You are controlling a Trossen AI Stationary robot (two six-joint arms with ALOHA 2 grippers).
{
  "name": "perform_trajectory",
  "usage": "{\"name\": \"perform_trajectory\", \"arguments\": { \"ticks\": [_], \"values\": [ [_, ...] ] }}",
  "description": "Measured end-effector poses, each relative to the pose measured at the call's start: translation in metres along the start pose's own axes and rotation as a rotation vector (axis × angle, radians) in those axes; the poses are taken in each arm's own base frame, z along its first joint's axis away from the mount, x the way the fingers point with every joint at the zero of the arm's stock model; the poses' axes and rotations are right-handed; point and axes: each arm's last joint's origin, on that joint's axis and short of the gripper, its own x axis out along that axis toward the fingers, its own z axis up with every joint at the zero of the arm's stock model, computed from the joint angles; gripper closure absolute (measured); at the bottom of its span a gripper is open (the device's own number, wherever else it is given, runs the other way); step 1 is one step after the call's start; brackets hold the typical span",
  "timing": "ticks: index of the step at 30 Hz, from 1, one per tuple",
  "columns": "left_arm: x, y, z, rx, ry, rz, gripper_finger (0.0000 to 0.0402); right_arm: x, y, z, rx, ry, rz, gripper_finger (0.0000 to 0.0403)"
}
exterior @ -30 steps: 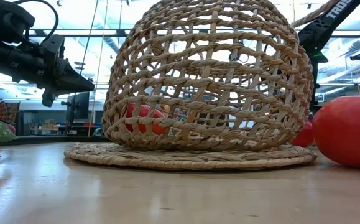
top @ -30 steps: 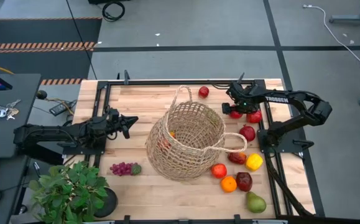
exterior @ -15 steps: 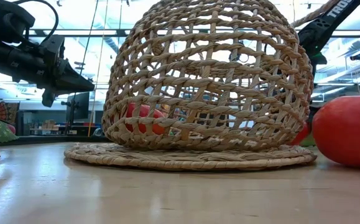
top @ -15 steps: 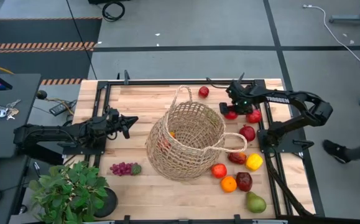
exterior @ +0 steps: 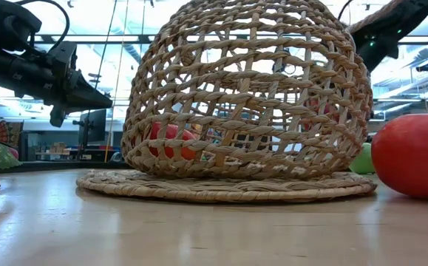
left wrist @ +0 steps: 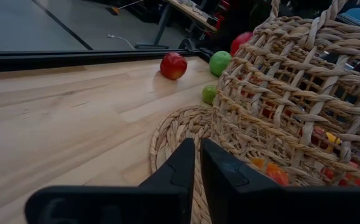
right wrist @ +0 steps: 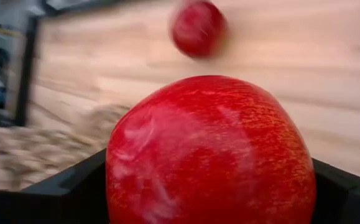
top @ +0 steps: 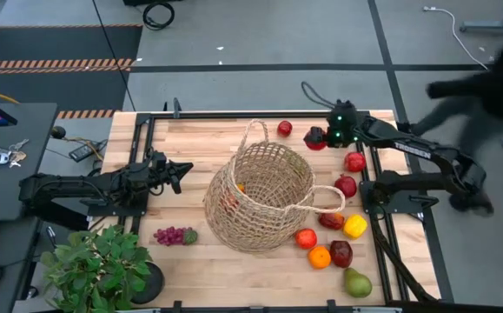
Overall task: Build produce basket
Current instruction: Put the red apple into the brown basket
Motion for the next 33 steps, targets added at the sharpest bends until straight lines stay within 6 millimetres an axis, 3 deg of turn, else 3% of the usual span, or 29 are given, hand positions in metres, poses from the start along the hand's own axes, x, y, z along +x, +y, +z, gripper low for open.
{"name": "perform_trajectory", "arguments": {
  "ticks": [12, 17, 28, 33],
  "values": [
    [0.000, 0.000, 0.000, 0.000, 0.000, 0.000, 0.0365, -0.025, 0.026, 0.013, -0.009, -0.158, 0.320, 0.0040],
    [0.000, 0.000, 0.000, 0.000, 0.000, 0.000, 0.0369, -0.034, 0.042, 0.022, 0.019, -0.193, 0.545, 0.0040],
    [0.000, 0.000, 0.000, 0.000, 0.000, 0.000, 0.0365, -0.077, 0.071, 0.043, 0.044, -0.417, 1.047, 0.0040],
    [0.000, 0.000, 0.000, 0.000, 0.000, 0.000, 0.0369, -0.098, 0.079, 0.044, -0.031, -0.519, 1.235, 0.0039]
  ]
}}
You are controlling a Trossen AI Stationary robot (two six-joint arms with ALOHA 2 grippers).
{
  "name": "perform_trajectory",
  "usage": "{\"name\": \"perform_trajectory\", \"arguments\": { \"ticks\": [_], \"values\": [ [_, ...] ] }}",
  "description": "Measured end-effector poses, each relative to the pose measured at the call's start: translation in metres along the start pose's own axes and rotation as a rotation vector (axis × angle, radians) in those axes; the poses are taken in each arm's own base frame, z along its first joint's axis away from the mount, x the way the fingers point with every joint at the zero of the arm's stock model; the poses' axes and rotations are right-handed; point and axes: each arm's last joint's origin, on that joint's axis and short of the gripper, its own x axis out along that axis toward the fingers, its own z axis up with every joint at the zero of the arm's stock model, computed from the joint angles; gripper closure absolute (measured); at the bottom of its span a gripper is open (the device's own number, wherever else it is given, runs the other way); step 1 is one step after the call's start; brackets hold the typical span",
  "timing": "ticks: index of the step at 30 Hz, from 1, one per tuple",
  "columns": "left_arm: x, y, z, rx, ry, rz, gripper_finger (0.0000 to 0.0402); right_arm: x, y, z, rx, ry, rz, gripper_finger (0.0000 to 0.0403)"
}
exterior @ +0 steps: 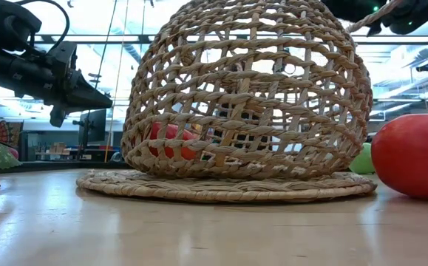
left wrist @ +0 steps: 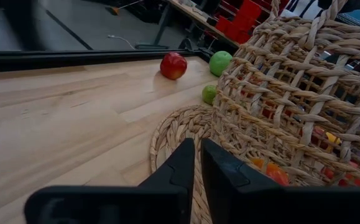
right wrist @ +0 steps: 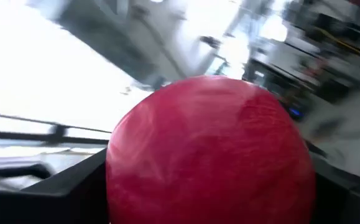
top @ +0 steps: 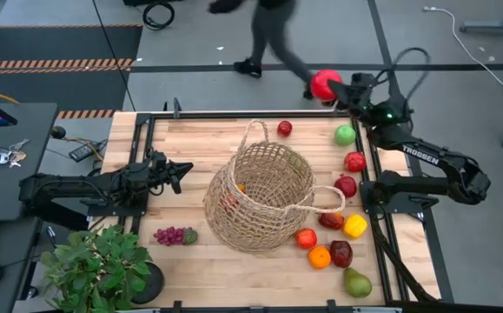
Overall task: Build produce basket
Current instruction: Put the red apple into the brown basket
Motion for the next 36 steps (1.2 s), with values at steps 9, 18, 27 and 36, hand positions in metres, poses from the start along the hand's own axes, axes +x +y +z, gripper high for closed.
{"name": "perform_trajectory", "arguments": {
  "ticks": [9, 18, 27, 36],
  "values": [
    [0.000, 0.000, 0.000, 0.000, 0.000, -0.001, 0.0362, 0.019, 0.025, -0.005, -0.029, 0.060, 0.070, 0.0039],
    [0.000, 0.000, 0.000, 0.000, 0.000, 0.000, 0.0368, 0.059, 0.070, -0.001, -0.241, 0.247, -0.084, 0.0039],
    [0.000, 0.000, 0.000, 0.000, 0.000, 0.000, 0.0364, 0.104, 0.093, -0.017, -0.755, 0.368, 0.069, 0.0039],
    [0.000, 0.000, 0.000, 0.000, 0.000, 0.000, 0.0366, 0.128, 0.099, -0.033, -1.196, 0.352, 0.163, 0.0038]
  ]
}}
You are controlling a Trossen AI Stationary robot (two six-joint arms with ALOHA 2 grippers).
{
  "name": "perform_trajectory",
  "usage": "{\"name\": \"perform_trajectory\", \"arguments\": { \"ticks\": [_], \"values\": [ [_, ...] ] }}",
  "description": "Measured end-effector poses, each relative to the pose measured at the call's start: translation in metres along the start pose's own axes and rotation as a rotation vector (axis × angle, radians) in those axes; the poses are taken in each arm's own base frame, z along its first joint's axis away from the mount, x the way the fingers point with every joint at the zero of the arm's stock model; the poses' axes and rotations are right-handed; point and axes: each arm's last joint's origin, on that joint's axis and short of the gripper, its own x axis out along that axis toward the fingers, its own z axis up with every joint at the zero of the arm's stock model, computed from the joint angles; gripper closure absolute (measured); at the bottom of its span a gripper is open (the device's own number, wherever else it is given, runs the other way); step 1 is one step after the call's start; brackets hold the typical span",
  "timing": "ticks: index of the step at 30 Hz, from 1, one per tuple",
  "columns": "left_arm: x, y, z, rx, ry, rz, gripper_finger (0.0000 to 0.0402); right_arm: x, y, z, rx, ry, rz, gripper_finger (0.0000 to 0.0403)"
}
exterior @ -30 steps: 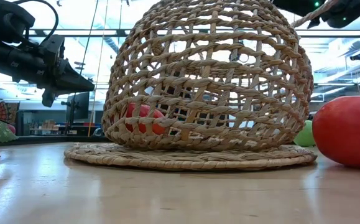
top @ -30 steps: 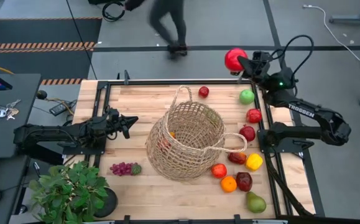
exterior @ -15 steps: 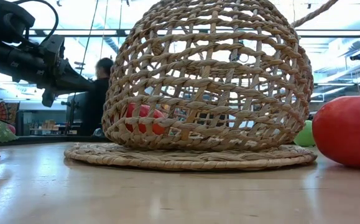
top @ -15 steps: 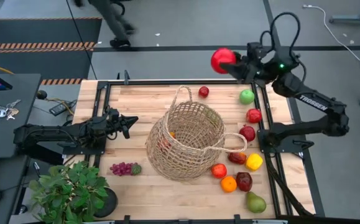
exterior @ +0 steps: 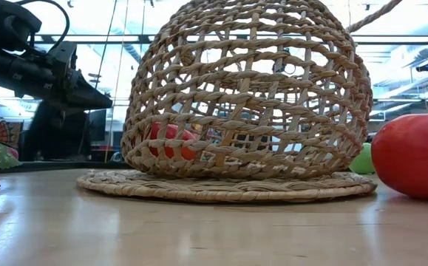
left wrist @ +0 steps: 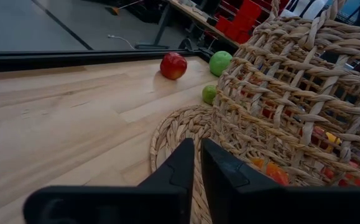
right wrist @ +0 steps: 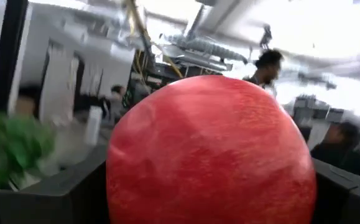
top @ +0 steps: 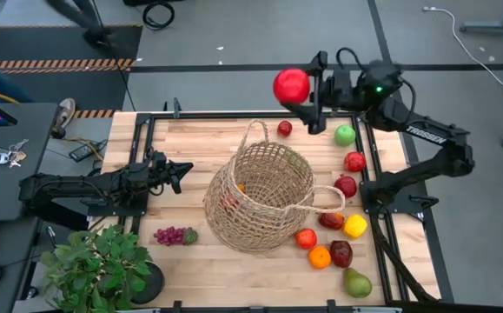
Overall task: Build produce basket
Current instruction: Put the red apple into the brown basket
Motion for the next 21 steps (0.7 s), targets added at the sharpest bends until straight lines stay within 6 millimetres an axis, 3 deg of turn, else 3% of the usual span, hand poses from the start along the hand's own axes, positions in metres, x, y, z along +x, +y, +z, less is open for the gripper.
{"name": "perform_trajectory", "arguments": {
  "ticks": [6, 11, 21],
  "values": [
    [0.000, 0.000, 0.000, 0.000, 0.000, 0.000, 0.0362, 0.007, 0.013, -0.004, -0.260, 0.025, 0.019, 0.0038],
    [0.000, 0.000, 0.000, 0.000, 0.000, 0.000, 0.0368, 0.016, 0.020, -0.014, -0.229, 0.068, 0.049, 0.0038],
    [0.000, 0.000, 0.000, 0.000, 0.000, 0.000, 0.0361, 0.027, 0.047, -0.054, -0.151, 0.359, 0.173, 0.0038]
  ]
}}
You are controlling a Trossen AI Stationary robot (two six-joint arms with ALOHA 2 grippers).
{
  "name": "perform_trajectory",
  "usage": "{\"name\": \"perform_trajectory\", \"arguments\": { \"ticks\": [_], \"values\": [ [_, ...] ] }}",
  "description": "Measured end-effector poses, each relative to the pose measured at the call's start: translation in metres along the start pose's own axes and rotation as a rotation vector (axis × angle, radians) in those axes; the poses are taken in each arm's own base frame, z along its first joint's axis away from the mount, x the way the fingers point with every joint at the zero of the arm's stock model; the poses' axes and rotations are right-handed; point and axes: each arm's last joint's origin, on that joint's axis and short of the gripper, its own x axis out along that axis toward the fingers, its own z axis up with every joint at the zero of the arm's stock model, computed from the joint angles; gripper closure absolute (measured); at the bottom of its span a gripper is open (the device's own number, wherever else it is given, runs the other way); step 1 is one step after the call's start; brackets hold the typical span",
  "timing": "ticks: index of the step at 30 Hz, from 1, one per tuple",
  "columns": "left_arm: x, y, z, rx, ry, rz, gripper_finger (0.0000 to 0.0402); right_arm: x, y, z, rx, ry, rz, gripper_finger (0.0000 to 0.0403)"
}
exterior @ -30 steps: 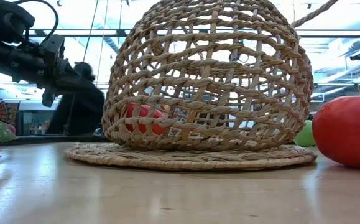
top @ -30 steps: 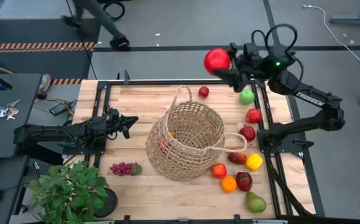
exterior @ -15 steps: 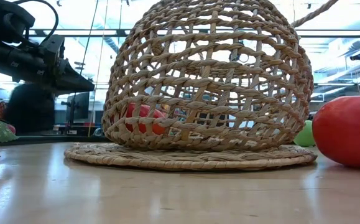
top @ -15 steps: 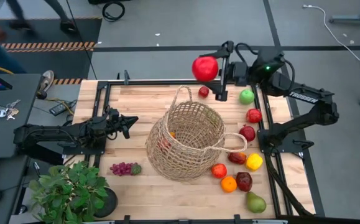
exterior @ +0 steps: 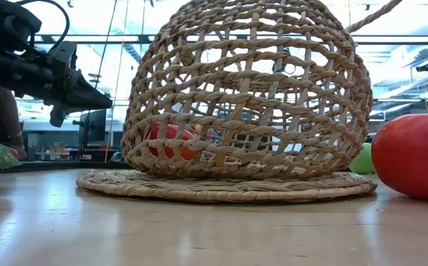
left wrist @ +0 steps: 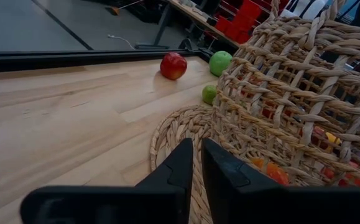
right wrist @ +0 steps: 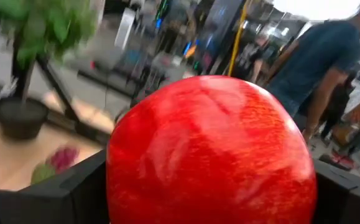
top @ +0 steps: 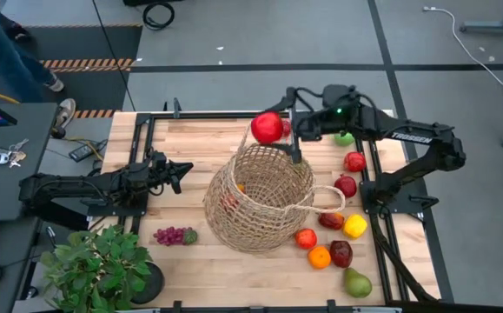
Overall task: Build produce basket
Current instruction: Put the red apple into the brown basket
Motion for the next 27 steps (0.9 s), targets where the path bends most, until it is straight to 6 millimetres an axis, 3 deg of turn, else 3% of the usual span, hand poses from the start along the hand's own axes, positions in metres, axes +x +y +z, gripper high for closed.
{"name": "perform_trajectory", "arguments": {
  "ticks": [9, 16, 27],
  "values": [
    [0.000, 0.000, 0.000, 0.000, 0.001, 0.001, 0.0369, 0.010, 0.026, -0.026, -0.159, 0.308, 0.071, 0.0038],
    [0.000, 0.000, 0.000, 0.001, 0.002, 0.002, 0.0361, 0.033, 0.042, -0.063, -0.148, 0.432, 0.159, 0.0038],
    [0.000, 0.000, -0.001, 0.002, 0.005, 0.003, 0.0368, 0.074, 0.066, -0.121, 0.159, 0.614, 0.197, 0.0038]
  ]
}}
